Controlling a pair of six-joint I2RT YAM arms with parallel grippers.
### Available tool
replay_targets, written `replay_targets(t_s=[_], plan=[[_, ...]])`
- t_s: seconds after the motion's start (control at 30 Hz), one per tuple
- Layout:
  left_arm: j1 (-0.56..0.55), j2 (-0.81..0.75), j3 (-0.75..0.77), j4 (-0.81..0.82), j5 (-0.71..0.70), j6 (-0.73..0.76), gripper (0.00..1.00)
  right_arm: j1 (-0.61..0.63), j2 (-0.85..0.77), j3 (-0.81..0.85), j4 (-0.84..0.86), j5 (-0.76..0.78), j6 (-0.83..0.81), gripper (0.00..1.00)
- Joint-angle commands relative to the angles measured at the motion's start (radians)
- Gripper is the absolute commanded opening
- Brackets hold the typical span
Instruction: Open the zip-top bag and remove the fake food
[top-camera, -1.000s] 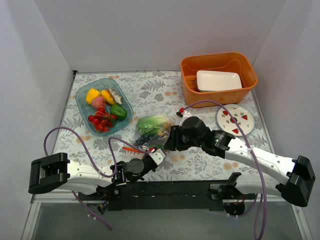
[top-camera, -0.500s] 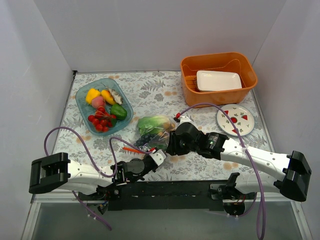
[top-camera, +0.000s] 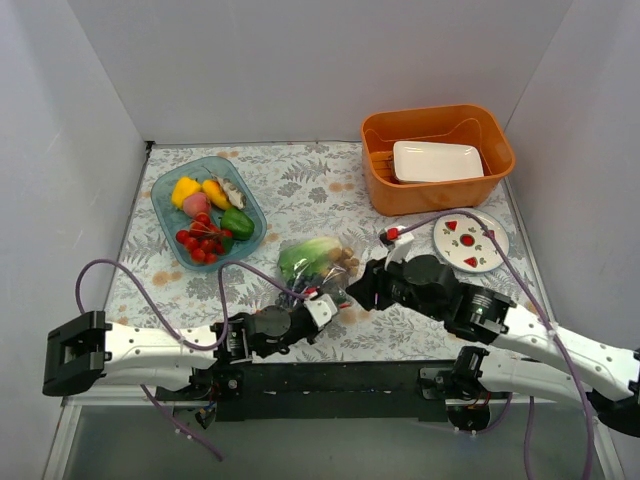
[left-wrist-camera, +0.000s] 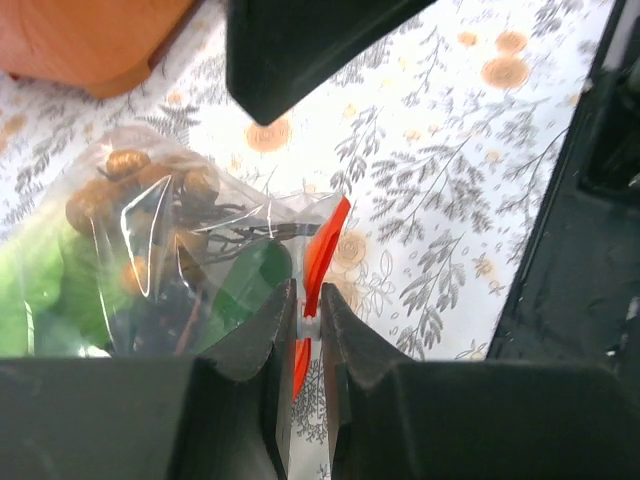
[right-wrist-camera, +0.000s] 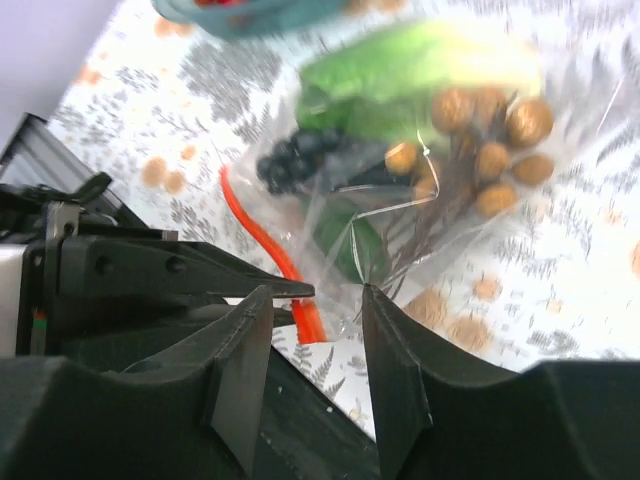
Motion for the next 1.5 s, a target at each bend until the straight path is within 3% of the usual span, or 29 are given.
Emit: replay_targets(t_s=[0.0, 0.2, 0.4, 0.53, 0.7, 0.87, 1.33, 1.47], plan=[[0.028, -0.128, 0.101, -0.171, 0.13, -0.01, 0.0, 0.003, -0.117, -0.031, 0.162, -0.011, -0.182, 0.49], [0.131, -0.197, 0.21, -0.337, 0.285, 0.023, 0.0, 0.003, -0.133, 0.061, 0.187, -0.106, -0.395, 0.5], [0.205, -0.201, 0.268, -0.407, 0.323, 0.037, 0.0, -0.011, -0.077, 0.107, 0.222, -0.227, -0.602, 0.5], [0.264, -0.205, 0.279, -0.415, 0.334, 0.026, 0.0, -0.113, -0.056, 0.11, 0.256, -0.454, -0.644, 0.5], [0.344, -0.228, 0.308, -0.455, 0.469, 0.023, 0.0, -0.365, 0.002, 0.087, 0.316, -0.833, -0.636, 0.47], [0.398, -0.204, 0.323, -0.484, 0.535, 0.019, 0.0, -0.46, 0.112, 0.122, 0.343, -1.051, -0.661, 0.48], [0.456, -0.191, 0.394, -0.562, 0.604, 0.033, 0.0, -0.491, 0.294, 0.147, 0.437, -1.287, -0.699, 0.45], [0.469, -0.175, 0.402, -0.566, 0.639, 0.031, 0.0, -0.491, 0.311, 0.135, 0.472, -1.278, -0.678, 0.43]])
